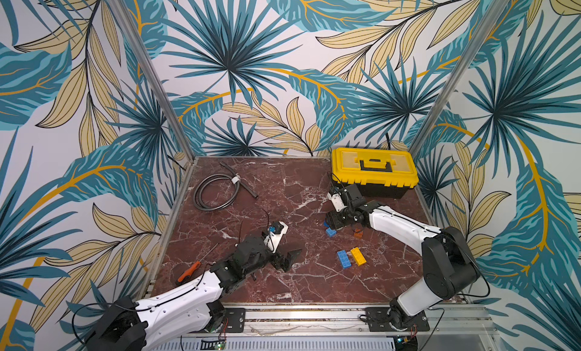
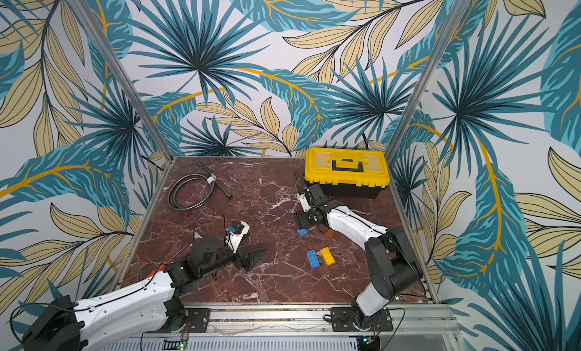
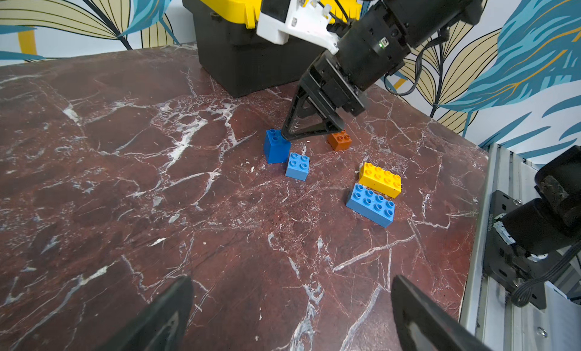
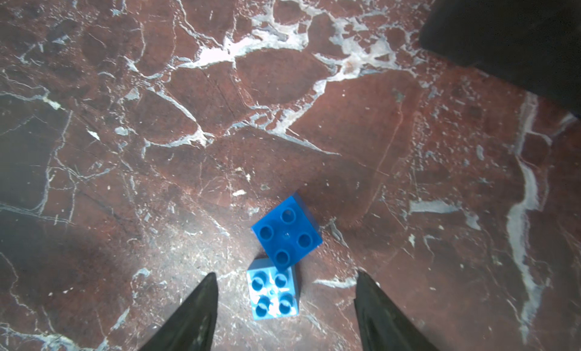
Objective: Assemble the letter f with lego
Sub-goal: Pick up the lego brick from the center of the board.
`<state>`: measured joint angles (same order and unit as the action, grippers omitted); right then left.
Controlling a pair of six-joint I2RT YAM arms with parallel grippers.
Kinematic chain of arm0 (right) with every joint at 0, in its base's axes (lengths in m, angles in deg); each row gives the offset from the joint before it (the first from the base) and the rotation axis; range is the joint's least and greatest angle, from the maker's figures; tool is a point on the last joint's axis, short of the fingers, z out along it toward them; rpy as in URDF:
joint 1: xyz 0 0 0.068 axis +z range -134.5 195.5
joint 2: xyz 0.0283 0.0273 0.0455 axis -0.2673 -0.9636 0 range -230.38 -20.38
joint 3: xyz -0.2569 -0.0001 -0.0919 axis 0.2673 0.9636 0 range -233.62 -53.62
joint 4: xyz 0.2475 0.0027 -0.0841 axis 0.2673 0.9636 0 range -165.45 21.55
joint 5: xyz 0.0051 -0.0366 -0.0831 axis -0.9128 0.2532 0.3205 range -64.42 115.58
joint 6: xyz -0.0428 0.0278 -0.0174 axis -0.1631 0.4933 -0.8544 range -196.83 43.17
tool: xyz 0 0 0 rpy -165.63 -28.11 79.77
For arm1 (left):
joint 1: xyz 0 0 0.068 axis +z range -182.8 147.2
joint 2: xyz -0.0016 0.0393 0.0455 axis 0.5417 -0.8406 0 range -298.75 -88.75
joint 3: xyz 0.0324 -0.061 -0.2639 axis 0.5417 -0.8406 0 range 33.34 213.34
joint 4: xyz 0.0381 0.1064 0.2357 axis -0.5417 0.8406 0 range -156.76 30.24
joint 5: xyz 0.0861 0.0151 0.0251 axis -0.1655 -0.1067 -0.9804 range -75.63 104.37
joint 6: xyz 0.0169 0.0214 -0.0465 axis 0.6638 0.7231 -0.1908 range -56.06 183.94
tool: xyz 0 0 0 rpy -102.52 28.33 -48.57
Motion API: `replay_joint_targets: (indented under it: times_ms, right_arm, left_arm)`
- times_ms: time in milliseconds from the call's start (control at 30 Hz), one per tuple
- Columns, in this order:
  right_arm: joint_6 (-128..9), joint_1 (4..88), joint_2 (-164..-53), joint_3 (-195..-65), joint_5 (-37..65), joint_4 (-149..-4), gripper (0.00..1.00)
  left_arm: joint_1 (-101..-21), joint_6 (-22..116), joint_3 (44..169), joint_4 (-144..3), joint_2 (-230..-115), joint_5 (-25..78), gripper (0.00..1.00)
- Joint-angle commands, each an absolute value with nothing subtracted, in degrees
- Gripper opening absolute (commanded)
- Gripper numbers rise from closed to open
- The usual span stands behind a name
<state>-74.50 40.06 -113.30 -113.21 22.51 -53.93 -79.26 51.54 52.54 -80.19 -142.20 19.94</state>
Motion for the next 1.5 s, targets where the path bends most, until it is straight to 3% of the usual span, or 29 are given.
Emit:
replay_joint_targets:
  times_ms: [0, 767, 1167, 1300, 1467]
  right_arm:
    - [-75.7, 40.5, -115.7, -114.5, 22.1, -53.0, 0.7]
    - [-75.8, 41.0, -124.1, -122.1, 23.6, -46.2, 0.54]
    - [-74.8, 41.5, -125.1, -122.6, 22.7, -45.7, 0.38]
    - [-74.8, 41.7, -125.0, -122.8, 23.3, -45.8, 0.39]
    - [-74.7, 41.8, -124.4, -123.1, 25.3, -46.3, 0.55]
  left_arm:
    - [-79.4, 51.9, 53.1, -80.4, -141.9, 20.6, 0.99]
    - [-79.4, 51.7, 51.7, -80.4, -139.7, 19.8, 0.99]
    - [-79.4, 51.7, 51.5, -80.4, -139.5, 19.8, 1.0]
    - [-79.4, 51.6, 51.5, -80.4, -139.5, 19.9, 0.99]
    - [-79.5, 51.6, 51.5, -80.4, -139.4, 20.3, 1.0]
